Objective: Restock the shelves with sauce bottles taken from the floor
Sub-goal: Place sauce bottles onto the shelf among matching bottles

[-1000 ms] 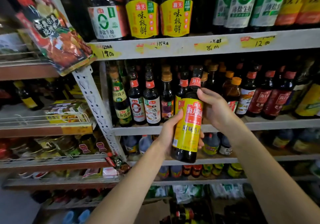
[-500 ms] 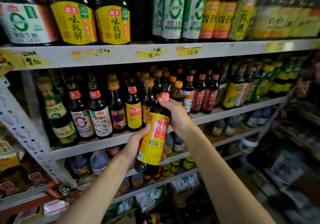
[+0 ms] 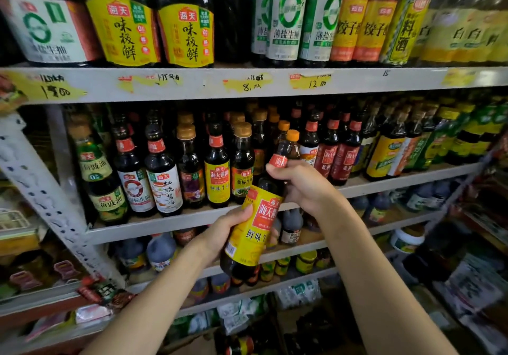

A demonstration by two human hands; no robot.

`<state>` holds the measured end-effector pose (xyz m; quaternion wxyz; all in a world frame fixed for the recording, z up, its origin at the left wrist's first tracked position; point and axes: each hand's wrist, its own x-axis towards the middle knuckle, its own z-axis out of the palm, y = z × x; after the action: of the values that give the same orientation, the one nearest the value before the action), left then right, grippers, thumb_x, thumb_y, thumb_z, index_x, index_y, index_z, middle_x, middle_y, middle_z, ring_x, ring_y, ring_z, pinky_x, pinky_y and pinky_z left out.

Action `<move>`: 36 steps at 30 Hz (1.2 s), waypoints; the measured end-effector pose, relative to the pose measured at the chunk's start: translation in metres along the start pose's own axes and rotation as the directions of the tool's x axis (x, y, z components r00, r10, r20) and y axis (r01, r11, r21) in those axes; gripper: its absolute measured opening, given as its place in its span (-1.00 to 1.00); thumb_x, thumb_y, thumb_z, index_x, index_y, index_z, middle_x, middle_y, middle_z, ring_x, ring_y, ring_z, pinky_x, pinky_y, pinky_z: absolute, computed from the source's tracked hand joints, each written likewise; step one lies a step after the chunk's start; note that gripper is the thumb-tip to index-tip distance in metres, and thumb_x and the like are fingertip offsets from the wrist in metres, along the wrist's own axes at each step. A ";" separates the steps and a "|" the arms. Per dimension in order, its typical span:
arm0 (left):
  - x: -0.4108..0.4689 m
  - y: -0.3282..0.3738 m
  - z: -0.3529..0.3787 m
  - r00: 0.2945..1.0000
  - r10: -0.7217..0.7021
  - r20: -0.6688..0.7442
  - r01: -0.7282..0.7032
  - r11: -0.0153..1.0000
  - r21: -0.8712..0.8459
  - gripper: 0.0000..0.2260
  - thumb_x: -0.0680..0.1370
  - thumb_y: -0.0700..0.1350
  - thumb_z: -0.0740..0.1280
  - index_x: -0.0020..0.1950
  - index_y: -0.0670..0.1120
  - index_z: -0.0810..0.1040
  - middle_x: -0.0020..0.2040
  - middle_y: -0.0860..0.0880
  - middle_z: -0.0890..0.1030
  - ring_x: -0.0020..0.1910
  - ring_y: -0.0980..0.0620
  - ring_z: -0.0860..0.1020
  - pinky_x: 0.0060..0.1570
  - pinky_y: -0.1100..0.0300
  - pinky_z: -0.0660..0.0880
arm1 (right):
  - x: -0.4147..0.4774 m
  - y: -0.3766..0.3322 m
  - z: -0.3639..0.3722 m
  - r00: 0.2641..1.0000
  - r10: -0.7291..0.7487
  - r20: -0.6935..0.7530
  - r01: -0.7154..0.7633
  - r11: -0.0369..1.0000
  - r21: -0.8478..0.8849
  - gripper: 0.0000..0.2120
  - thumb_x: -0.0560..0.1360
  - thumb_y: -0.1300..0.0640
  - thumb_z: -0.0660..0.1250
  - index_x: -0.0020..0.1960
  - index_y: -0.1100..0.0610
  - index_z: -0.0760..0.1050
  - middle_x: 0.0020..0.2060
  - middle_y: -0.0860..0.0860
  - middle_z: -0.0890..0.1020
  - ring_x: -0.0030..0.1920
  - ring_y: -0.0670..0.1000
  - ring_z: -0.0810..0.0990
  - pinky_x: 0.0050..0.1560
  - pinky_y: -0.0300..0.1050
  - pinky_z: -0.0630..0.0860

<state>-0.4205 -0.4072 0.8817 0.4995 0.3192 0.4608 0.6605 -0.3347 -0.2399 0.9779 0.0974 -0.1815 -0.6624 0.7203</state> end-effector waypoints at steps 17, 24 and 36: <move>0.062 0.009 -0.062 0.558 0.523 -0.645 0.525 0.379 0.762 -0.68 0.58 0.01 0.34 -0.20 -0.22 0.65 -0.22 -0.20 0.68 -0.18 -0.20 0.64 -0.21 0.01 0.52 | 0.061 0.017 -0.004 0.998 -0.044 0.036 0.046 0.998 -0.039 -0.88 0.49 0.16 0.45 0.03 0.06 0.65 -0.06 -0.04 0.75 0.09 0.02 0.66 0.08 -0.02 0.47; 0.071 -0.005 -0.059 0.427 0.595 -0.681 0.603 0.375 0.705 -0.88 0.53 -0.17 0.42 -0.18 -0.18 0.63 -0.24 -0.12 0.68 -0.25 -0.09 0.65 -0.31 0.23 0.37 | 0.081 0.028 -0.010 0.997 -0.031 0.074 0.035 0.998 -0.053 -0.79 0.47 0.15 0.48 0.10 0.09 0.64 0.00 -0.04 0.74 0.16 0.04 0.63 0.19 0.03 0.45; 0.074 -0.007 -0.065 0.402 0.631 -0.663 0.562 0.402 0.723 -0.77 0.55 -0.04 0.40 -0.18 -0.19 0.62 -0.23 -0.15 0.68 -0.22 -0.18 0.63 -0.31 0.17 0.33 | 0.090 0.030 -0.008 0.997 -0.024 0.077 0.029 0.998 -0.063 -0.89 0.48 0.15 0.47 0.00 0.04 0.64 -0.14 -0.15 0.74 0.02 -0.10 0.61 -0.12 -0.18 0.34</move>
<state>-0.4971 -0.3550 0.8480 -0.1267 0.1273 0.9173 0.3553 -0.4112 -0.2012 0.9357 0.0757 -0.1484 -0.6908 0.7036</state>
